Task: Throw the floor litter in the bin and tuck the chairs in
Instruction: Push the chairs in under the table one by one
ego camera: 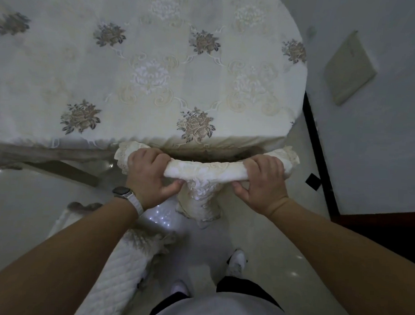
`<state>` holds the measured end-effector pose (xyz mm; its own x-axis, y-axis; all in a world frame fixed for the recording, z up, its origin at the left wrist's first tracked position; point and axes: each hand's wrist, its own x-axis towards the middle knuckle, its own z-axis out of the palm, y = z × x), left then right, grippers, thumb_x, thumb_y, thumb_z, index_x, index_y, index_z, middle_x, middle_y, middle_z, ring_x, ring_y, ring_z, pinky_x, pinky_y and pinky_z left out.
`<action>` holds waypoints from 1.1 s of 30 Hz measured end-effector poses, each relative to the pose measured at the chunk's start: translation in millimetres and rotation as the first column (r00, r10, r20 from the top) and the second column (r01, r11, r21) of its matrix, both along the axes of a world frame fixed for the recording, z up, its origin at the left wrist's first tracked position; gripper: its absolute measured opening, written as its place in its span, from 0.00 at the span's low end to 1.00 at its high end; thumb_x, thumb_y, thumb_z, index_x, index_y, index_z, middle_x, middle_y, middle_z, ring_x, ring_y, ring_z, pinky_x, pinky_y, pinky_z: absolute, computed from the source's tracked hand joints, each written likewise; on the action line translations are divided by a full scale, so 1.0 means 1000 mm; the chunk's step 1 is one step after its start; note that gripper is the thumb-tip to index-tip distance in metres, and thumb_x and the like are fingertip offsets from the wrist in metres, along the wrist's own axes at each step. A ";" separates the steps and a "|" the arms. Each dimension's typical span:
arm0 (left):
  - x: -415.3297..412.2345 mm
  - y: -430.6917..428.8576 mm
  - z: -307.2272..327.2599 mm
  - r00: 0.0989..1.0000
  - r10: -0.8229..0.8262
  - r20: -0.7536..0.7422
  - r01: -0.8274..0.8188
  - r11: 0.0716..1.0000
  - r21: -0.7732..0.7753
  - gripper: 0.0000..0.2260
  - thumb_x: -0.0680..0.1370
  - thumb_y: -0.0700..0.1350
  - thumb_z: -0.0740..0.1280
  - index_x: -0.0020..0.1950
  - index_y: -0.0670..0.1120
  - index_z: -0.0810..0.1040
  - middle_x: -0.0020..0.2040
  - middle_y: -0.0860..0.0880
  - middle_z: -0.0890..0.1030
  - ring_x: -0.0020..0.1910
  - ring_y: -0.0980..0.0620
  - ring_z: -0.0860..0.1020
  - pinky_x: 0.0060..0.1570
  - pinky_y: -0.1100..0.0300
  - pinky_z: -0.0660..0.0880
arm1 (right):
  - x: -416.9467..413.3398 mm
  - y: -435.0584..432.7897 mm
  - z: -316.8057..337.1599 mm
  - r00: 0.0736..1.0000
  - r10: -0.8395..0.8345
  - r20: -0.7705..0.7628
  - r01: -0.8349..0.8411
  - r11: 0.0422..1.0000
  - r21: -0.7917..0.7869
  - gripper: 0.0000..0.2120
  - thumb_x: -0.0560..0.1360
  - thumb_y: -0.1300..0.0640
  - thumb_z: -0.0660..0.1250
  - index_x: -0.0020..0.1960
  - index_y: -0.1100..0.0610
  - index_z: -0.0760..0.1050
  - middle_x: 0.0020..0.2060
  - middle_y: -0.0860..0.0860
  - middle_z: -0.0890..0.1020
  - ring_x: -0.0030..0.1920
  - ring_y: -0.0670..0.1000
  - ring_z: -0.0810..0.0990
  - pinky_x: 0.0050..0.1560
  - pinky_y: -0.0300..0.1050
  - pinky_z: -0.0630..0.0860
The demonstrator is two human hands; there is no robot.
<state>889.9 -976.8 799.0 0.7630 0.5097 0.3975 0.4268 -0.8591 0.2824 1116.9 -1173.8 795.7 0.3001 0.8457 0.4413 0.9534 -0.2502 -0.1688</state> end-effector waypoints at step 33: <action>-0.010 -0.076 0.053 0.940 0.023 -0.342 -0.105 0.969 -0.224 0.37 0.74 0.66 0.50 0.77 0.45 0.63 0.78 0.41 0.61 0.77 0.41 0.58 0.73 0.41 0.58 | -0.023 -0.025 0.068 0.993 -0.084 -0.081 0.037 0.883 -0.467 0.30 0.78 0.37 0.55 0.73 0.55 0.61 0.69 0.55 0.67 0.70 0.57 0.63 0.68 0.56 0.63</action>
